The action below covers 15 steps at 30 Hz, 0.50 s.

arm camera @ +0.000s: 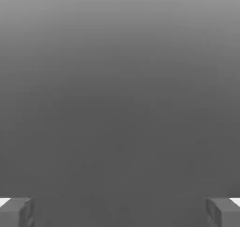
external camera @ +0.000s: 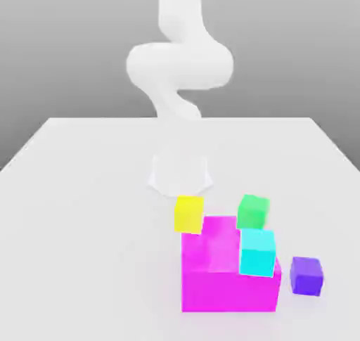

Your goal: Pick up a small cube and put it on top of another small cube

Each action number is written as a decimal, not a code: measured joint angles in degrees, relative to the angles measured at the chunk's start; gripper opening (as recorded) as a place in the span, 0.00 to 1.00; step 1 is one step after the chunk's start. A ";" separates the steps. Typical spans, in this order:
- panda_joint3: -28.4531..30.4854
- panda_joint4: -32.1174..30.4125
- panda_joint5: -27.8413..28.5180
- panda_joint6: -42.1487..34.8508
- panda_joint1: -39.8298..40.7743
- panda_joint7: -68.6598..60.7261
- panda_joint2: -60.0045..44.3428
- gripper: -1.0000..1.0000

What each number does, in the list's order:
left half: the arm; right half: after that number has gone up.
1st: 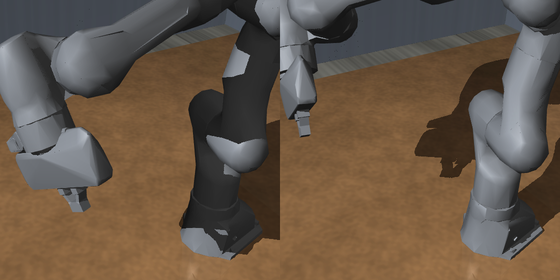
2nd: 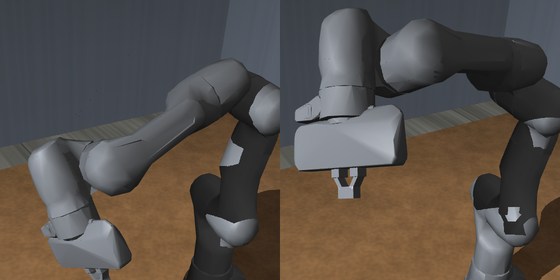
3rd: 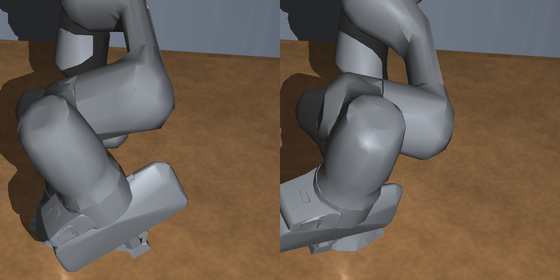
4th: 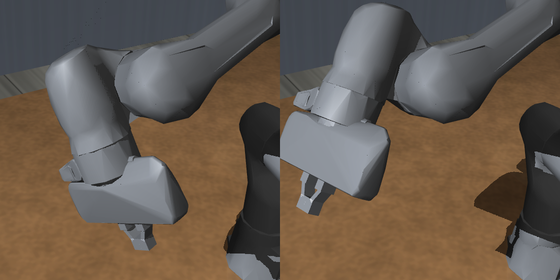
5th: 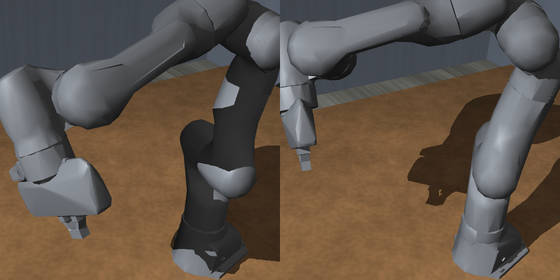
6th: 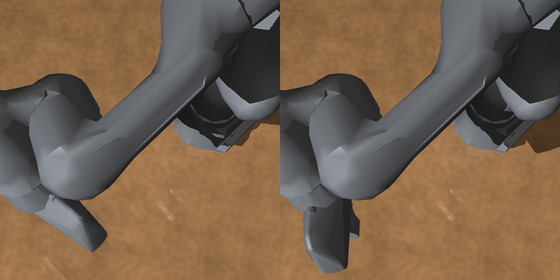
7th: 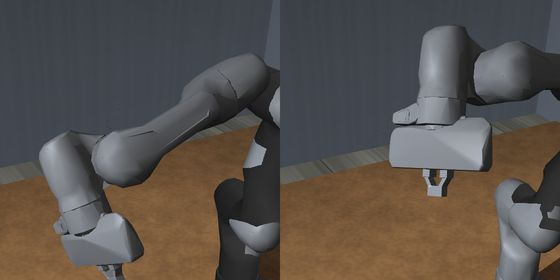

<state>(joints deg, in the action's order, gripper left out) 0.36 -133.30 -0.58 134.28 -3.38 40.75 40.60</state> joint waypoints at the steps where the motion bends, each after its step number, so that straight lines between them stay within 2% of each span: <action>1: 0.16 -0.65 -0.24 1.07 -1.47 -2.19 -2.26 0.50; 15: -1.82 -9.08 -3.17 14.91 -16.98 -30.35 -31.54 0.50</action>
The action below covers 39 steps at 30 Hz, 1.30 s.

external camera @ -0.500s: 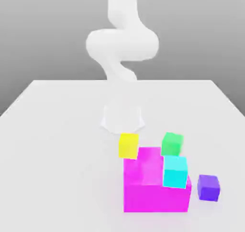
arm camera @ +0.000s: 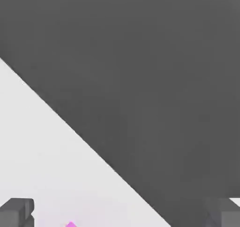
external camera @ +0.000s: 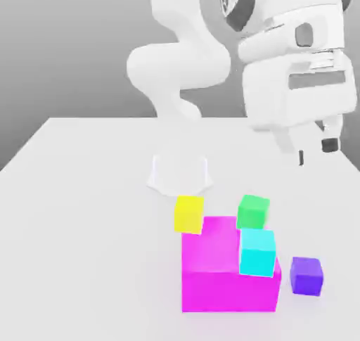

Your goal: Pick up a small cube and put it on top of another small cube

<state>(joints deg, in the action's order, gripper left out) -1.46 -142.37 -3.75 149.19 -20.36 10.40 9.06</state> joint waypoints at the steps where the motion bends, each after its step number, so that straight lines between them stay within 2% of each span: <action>1: -0.60 -0.60 0.05 0.97 -0.63 -1.81 -2.07 0.50; 5: -2.47 -3.02 1.61 5.00 -4.84 -8.10 -10.36 0.50; 9: -3.32 -5.17 5.51 9.13 -6.71 -12.23 -18.64 0.50; 14: -1.63 -3.85 8.20 16.97 -8.55 -11.58 -29.02 0.50; 15: -1.30 -3.56 8.41 18.23 -8.84 -11.43 -30.59 0.00; 22: -1.24 -3.54 8.61 18.24 -8.88 -11.25 -30.73 0.00; 28: -3.18 -5.00 6.27 9.71 -7.49 -13.67 -20.22 0.00; 33: -1.63 -5.28 4.30 3.19 -4.67 -12.32 -11.07 0.00; 39: 0.37 -7.82 6.76 -4.92 0.27 -3.39 1.34 0.00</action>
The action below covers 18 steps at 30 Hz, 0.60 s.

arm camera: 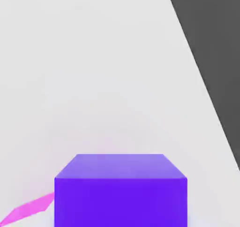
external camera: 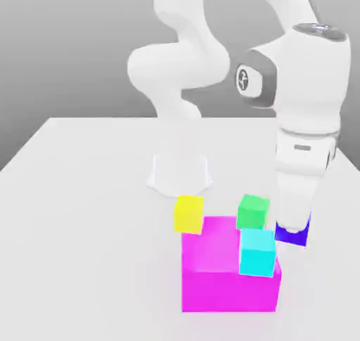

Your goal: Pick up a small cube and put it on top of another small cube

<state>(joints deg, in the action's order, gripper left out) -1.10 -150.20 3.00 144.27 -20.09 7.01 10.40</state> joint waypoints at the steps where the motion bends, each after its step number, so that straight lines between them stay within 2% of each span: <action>1: 0.22 -0.67 0.51 -1.30 1.04 1.89 2.07 0.00; 12: 1.35 -13.91 -0.73 -14.10 15.27 25.24 24.91 0.00; 14: 1.74 -16.24 -2.28 -12.77 15.86 26.88 24.87 0.00; 18: 1.37 -19.26 -3.08 -3.98 16.48 27.11 18.74 0.00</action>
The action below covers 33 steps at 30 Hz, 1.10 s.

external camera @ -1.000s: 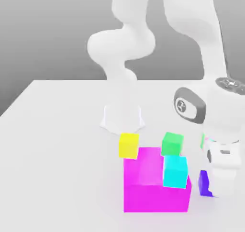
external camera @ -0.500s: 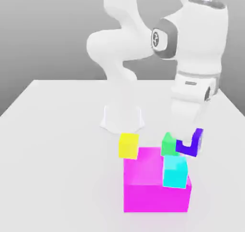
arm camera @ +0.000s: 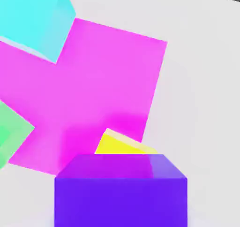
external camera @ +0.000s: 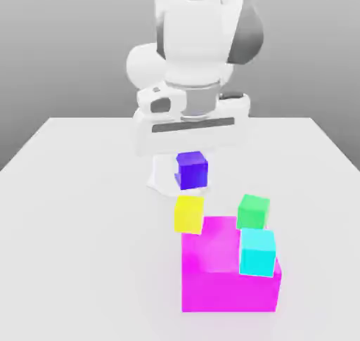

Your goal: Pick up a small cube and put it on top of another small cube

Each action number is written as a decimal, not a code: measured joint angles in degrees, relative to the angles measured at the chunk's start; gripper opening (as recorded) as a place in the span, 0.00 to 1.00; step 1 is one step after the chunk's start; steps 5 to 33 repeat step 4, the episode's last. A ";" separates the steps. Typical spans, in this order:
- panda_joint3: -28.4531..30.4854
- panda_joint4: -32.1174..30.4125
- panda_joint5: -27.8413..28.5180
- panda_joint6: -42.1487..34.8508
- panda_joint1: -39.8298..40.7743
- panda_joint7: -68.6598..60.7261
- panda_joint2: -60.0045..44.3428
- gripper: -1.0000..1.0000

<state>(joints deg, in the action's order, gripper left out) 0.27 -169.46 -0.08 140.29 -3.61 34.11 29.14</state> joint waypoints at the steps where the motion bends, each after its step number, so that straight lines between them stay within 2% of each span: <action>1: -0.09 -0.70 -0.03 2.48 0.09 0.01 -1.78 0.00; 2: -0.01 -1.09 0.10 3.87 0.04 0.11 -2.80 1.00; 33: -0.01 -1.09 0.09 3.87 0.04 0.10 -2.80 1.00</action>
